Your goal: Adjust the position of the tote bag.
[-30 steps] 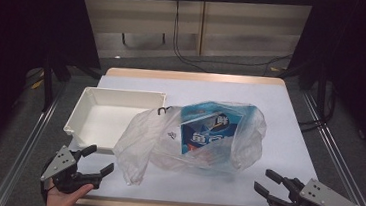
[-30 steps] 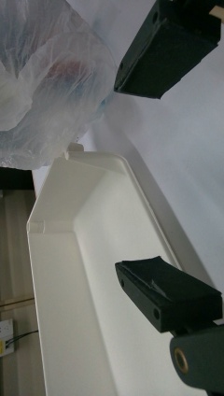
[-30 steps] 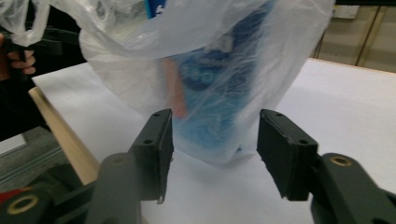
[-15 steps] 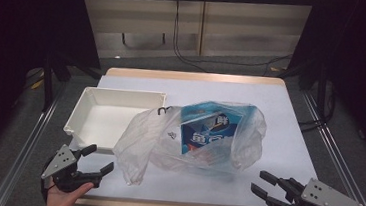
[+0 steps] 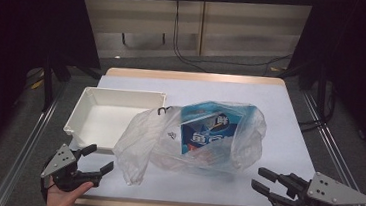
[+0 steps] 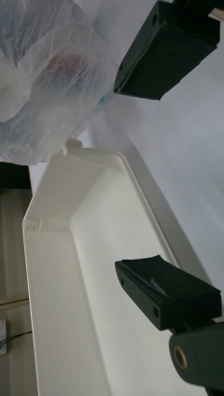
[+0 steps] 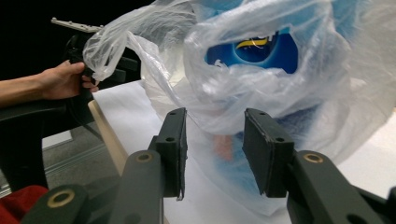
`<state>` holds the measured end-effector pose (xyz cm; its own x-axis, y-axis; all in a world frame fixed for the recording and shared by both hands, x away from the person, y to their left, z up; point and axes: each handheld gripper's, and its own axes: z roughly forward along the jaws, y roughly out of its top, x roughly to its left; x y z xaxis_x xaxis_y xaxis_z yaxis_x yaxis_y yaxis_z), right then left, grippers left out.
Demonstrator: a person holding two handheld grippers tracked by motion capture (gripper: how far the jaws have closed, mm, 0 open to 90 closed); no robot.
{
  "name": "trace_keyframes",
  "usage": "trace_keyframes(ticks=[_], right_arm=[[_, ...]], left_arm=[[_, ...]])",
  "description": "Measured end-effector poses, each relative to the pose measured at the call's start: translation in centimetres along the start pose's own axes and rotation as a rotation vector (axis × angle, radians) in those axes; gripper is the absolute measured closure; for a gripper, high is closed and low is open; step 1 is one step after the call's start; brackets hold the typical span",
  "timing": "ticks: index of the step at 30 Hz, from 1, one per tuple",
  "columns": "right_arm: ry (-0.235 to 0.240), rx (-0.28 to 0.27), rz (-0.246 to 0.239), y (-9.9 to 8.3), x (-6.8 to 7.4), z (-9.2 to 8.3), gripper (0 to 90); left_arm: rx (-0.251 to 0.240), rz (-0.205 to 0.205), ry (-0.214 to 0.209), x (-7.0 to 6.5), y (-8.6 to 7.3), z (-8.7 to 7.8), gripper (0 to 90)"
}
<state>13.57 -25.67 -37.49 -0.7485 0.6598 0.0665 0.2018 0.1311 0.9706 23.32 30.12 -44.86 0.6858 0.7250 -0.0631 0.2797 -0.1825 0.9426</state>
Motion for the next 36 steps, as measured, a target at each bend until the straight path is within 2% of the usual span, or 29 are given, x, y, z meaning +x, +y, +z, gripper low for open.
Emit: trace_keyframes(ticks=[1, 3, 4, 11, 13, 14, 15, 20, 22, 24, 25, 31, 36], right_arm=[[0.015, 0.003, -0.005, 0.4, 0.0, 0.2, 60.3], [0.009, 0.007, -0.007, 0.6, 0.1, 0.3, 60.5], [0.013, 0.005, -0.010, 0.8, 0.1, 0.4, 60.7], [0.051, 0.005, -0.034, 2.2, 0.6, 2.1, 60.0], [0.050, 0.007, -0.044, 2.6, 0.5, 2.5, 57.7], [0.050, 0.007, -0.044, 2.6, 0.5, 2.5, 57.7], [0.047, 0.001, -0.046, 3.1, 0.4, 3.0, 54.8], [0.036, 0.025, -0.042, 4.1, 0.3, 3.9, 52.9], [0.050, 0.025, -0.049, 4.1, 0.0, 4.3, 51.4], [0.037, 0.033, -0.051, 4.0, -0.2, 4.7, 49.2], [0.045, 0.033, -0.051, 3.9, -0.3, 4.8, 48.8], [0.054, 0.058, -0.070, 3.6, 0.1, 5.8, 46.2], [0.042, 0.087, -0.059, 2.9, -0.4, 6.6, 45.8]], left_arm=[[0.000, 0.002, -0.002, 0.0, 0.0, 0.0, 12.8], [0.005, 0.005, 0.000, 0.0, 0.0, 0.0, 12.7], [-0.004, -0.005, -0.002, 0.0, 0.0, 0.0, 12.7], [-0.001, -0.002, -0.001, 0.1, 0.0, 0.0, 12.8], [0.009, 0.008, 0.003, 0.1, 0.0, 0.0, 13.0], [0.005, 0.001, -0.015, 0.0, 0.0, 0.0, 13.0], [0.008, 0.007, -0.007, 0.0, 0.0, 0.0, 13.0], [0.001, 0.000, -0.002, 0.0, 0.0, 0.0, 13.0], [-0.002, 0.001, -0.004, 0.1, 0.0, -0.1, 13.0], [0.001, 0.005, 0.001, 0.1, 0.0, -0.2, 13.0], [0.001, 0.003, 0.003, 0.1, 0.0, -0.2, 13.0], [-0.001, 0.004, 0.001, 0.0, 0.1, -0.2, 12.9], [-0.002, 0.010, 0.009, 0.0, 0.1, -0.2, 13.0]])
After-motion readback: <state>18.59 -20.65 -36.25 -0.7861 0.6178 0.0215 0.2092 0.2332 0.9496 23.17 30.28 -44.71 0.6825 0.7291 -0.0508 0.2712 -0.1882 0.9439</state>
